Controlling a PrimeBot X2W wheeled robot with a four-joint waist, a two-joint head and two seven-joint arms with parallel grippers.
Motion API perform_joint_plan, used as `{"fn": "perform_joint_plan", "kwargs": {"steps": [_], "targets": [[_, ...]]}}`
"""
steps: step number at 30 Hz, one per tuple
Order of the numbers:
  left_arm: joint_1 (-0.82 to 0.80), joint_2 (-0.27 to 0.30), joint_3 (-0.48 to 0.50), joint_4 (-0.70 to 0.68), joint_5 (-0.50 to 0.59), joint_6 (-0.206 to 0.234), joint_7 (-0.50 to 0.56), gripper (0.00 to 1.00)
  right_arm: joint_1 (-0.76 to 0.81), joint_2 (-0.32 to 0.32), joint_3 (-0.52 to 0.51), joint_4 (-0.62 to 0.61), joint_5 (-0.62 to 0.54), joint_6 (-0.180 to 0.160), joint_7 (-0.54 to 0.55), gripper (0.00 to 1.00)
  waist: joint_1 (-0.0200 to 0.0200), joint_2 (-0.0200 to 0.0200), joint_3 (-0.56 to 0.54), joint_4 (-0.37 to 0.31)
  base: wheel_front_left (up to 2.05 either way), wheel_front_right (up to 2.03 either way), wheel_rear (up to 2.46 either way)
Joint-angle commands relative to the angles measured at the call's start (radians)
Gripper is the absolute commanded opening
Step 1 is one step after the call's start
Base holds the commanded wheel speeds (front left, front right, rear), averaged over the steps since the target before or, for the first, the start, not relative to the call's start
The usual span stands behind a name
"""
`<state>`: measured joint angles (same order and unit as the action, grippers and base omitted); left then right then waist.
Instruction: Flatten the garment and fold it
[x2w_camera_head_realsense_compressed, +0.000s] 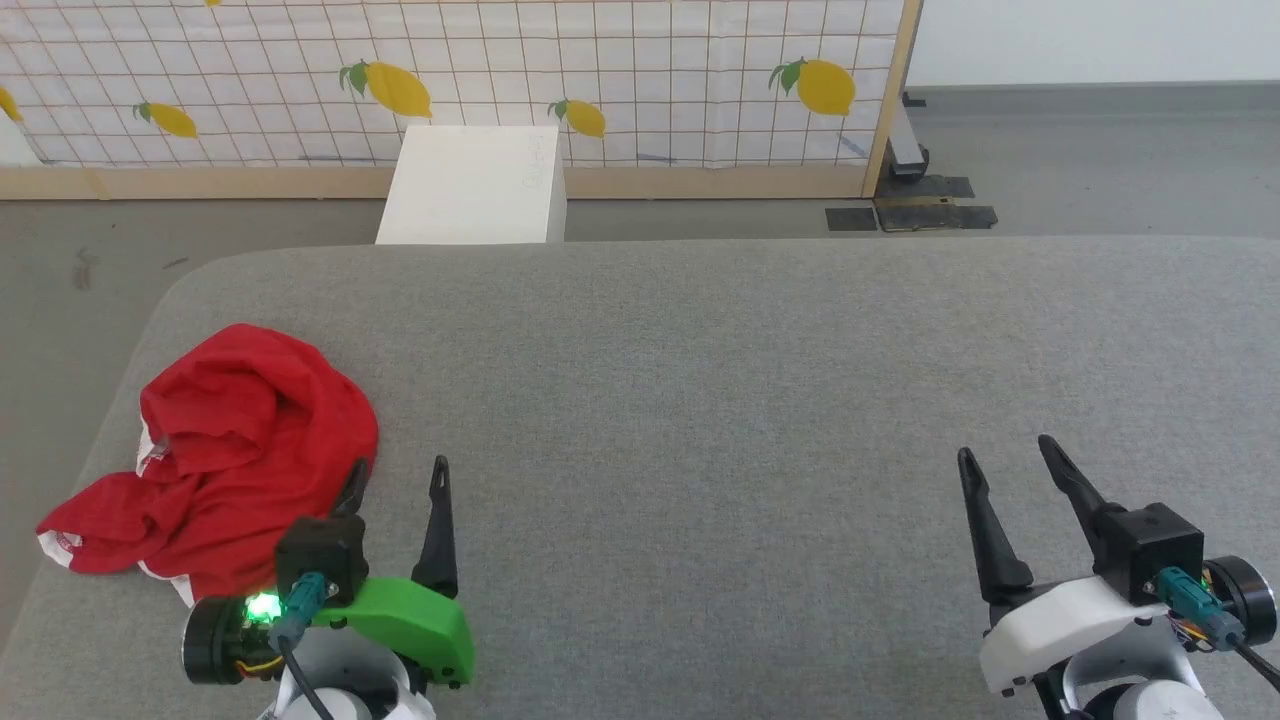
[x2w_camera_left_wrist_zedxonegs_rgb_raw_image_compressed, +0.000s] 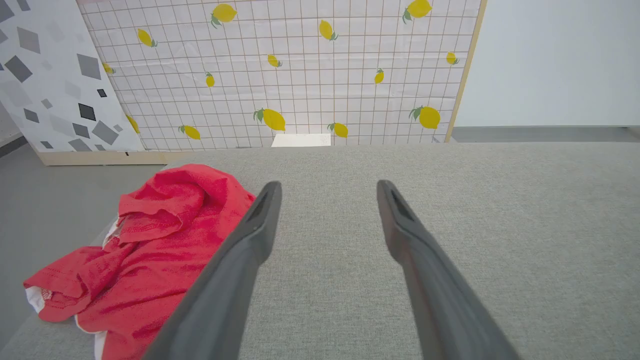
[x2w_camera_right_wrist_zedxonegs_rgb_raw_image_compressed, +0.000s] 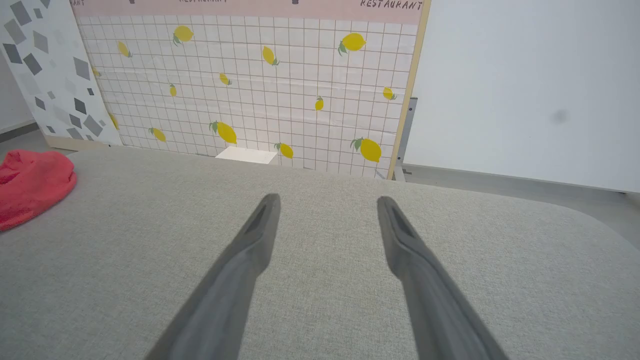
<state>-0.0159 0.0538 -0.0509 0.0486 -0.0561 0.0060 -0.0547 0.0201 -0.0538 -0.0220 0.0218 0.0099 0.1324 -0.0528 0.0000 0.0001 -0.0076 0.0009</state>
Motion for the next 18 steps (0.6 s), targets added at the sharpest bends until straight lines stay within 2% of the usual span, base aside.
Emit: {"fn": "perform_joint_plan", "kwargs": {"steps": [1,18], "targets": [[-0.016,-0.001,-0.005,0.004,-0.016,0.008,-0.01,1.0,0.005,0.001,-0.003,0.004,0.008,0.0,-0.011,1.0,0.0,-0.0001,0.0,0.0,0.0,0.0,0.0],[-0.023,-0.001,-0.024,0.034,-0.062,0.017,-0.049,1.0,0.009,0.001,-0.014,0.019,0.025,-0.001,-0.05,1.0,0.0,-0.0001,-0.006,0.003,0.0,0.0,0.0]]}}
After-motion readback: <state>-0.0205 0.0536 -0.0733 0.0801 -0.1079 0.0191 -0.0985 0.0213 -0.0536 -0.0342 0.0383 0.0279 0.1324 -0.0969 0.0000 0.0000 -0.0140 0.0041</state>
